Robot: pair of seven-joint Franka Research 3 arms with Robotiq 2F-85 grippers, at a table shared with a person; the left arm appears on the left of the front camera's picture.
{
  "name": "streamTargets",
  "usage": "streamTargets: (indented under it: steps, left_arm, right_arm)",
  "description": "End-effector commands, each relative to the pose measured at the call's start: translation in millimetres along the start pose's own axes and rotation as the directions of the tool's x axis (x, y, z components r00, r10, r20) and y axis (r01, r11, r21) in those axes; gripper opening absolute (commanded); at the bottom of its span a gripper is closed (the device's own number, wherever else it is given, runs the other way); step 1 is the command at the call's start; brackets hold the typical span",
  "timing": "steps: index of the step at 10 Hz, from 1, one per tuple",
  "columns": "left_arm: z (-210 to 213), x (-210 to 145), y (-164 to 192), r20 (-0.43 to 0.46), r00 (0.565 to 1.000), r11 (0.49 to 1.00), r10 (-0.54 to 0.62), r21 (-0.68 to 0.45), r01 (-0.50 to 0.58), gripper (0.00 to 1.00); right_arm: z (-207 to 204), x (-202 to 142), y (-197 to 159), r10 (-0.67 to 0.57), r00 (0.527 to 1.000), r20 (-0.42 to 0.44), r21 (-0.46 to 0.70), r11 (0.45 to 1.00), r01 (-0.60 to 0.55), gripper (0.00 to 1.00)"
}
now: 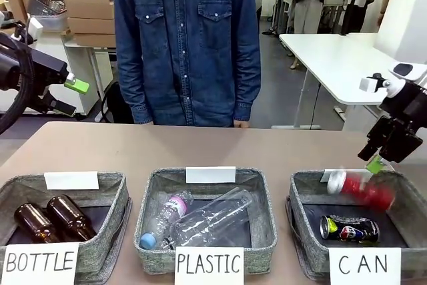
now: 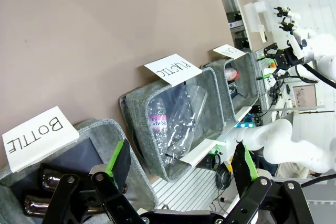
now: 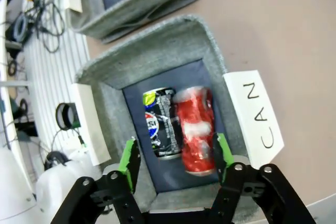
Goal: Sort the can waste into the basket.
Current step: Pick up the can waste from the table and place it in the right Fabric basket.
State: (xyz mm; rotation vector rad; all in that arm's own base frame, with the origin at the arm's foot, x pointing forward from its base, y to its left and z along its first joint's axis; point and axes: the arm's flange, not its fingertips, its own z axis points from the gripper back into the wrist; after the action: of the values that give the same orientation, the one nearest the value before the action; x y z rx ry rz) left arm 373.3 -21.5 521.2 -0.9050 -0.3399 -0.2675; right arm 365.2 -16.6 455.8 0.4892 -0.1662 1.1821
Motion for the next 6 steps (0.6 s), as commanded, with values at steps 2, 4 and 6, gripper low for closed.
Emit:
streamTargets:
  steps: [2, 4, 6]
  left_arm:
    - [1.6, -0.6, 0.0, -0.003, 1.000, 1.000, 0.000, 0.007, 0.000, 1.00]
    - [1.6, -0.6, 0.0, -0.003, 1.000, 1.000, 0.000, 0.007, 0.000, 1.00]
    - [1.6, -0.6, 0.0, -0.003, 1.000, 1.000, 0.000, 0.007, 0.000, 1.00]
  right_arm:
    - [1.8, 3.7, -5.8, -0.004, 1.000, 0.002, 0.011, 1.000, 0.004, 1.00]
    - [2.0, 3.5, -6.1, -0.011, 1.000, 0.004, 0.011, 1.000, 0.011, 1.00]
    - [8.2, 14.7, -7.3, -0.250, 0.965, 0.074, 0.062, 0.967, 0.246, 1.00]
